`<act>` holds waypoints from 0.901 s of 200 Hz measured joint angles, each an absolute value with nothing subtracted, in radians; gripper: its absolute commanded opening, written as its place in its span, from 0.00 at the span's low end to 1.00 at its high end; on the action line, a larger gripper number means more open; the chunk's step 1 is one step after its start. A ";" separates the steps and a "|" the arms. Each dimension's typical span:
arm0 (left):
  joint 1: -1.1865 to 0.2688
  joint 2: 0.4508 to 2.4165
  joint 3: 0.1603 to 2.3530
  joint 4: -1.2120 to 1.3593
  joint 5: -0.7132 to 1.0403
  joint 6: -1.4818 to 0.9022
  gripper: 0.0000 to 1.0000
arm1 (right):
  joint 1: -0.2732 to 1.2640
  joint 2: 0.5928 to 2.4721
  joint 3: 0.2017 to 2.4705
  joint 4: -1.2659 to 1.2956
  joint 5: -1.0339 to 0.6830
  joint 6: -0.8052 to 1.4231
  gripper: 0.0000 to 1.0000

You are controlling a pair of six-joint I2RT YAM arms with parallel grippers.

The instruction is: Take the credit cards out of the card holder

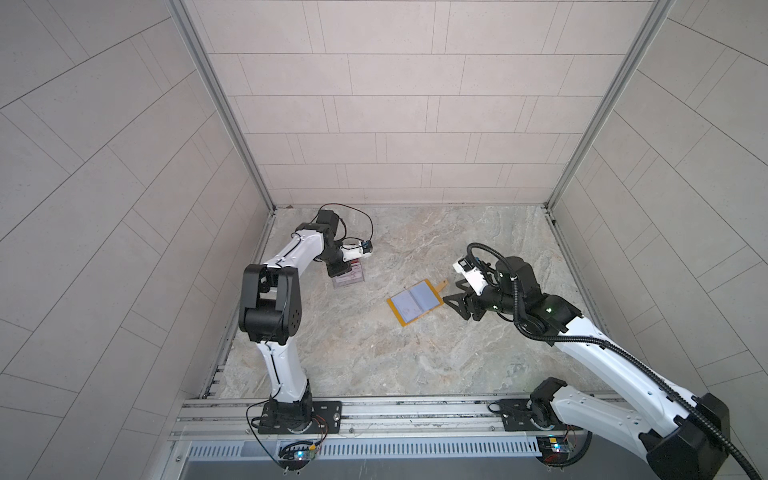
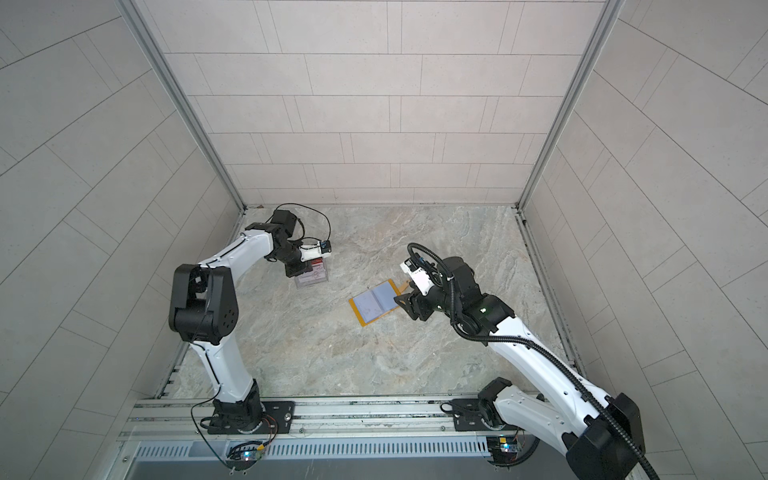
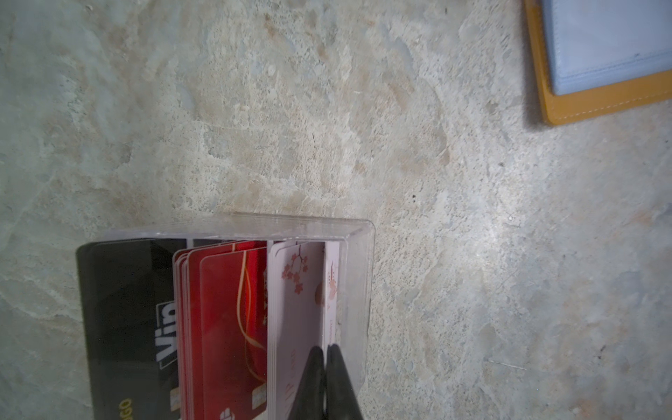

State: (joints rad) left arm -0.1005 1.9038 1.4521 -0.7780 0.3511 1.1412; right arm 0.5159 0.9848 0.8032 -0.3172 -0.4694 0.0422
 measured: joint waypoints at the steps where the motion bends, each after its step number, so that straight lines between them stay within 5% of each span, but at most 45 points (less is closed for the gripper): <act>1: -0.101 1.904 1.452 -0.778 0.351 1.141 0.04 | 0.516 0.984 0.803 -0.317 -0.469 0.042 0.67; 105: -0.100 1.908 1.469 -0.776 0.349 1.104 0.22 | 0.516 0.941 0.794 -0.294 -0.471 0.046 0.67; 180: -0.100 1.867 1.466 -0.735 0.332 1.037 0.55 | 0.516 0.921 0.780 -0.273 -0.463 0.060 0.68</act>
State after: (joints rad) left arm -0.1001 1.8668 1.4662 -0.7353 0.3325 1.0374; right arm 0.5156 0.9211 0.7803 -0.2733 -0.4629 0.0605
